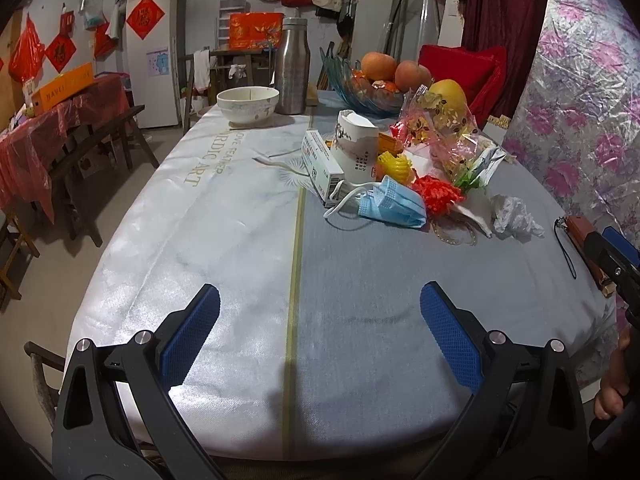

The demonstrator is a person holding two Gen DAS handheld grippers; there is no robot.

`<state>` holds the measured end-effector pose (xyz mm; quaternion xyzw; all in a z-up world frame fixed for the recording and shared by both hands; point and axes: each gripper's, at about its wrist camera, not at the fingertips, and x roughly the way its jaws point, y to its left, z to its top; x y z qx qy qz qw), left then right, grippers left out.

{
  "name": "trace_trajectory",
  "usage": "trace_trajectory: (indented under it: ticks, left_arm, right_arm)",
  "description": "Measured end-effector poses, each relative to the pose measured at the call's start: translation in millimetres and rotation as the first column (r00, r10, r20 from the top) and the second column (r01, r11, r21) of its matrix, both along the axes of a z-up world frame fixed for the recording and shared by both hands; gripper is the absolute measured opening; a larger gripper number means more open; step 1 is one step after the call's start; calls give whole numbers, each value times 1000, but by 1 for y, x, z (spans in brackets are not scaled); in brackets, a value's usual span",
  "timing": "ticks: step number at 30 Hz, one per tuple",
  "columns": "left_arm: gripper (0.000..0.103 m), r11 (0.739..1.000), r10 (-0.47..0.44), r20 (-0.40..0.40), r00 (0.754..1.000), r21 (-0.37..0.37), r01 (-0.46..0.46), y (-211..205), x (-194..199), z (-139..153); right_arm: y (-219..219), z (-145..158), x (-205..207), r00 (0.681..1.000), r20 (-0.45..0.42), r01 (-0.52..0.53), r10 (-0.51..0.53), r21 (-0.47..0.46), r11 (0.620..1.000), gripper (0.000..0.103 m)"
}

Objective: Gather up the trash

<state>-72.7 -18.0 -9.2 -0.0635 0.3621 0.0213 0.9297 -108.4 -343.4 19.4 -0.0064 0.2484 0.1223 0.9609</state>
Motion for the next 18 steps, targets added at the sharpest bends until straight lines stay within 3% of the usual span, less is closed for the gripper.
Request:
trace_trajectory:
  ticks: [8, 13, 18]
  left_arm:
    - [96, 1000, 7, -8, 1000, -2, -7, 3, 1, -3]
    - [96, 1000, 8, -17, 1000, -10, -8, 4, 3, -6]
    - [96, 1000, 21, -27, 999, -5, -21, 9, 7, -9]
  right_arm:
    - [-2, -4, 1, 1000, 6, 1, -2, 33, 999, 98]
    - [-10, -3, 1, 998, 58, -9, -1, 174, 985, 98]
    - [-7, -6, 5, 999, 40, -14, 9, 108, 994, 98]
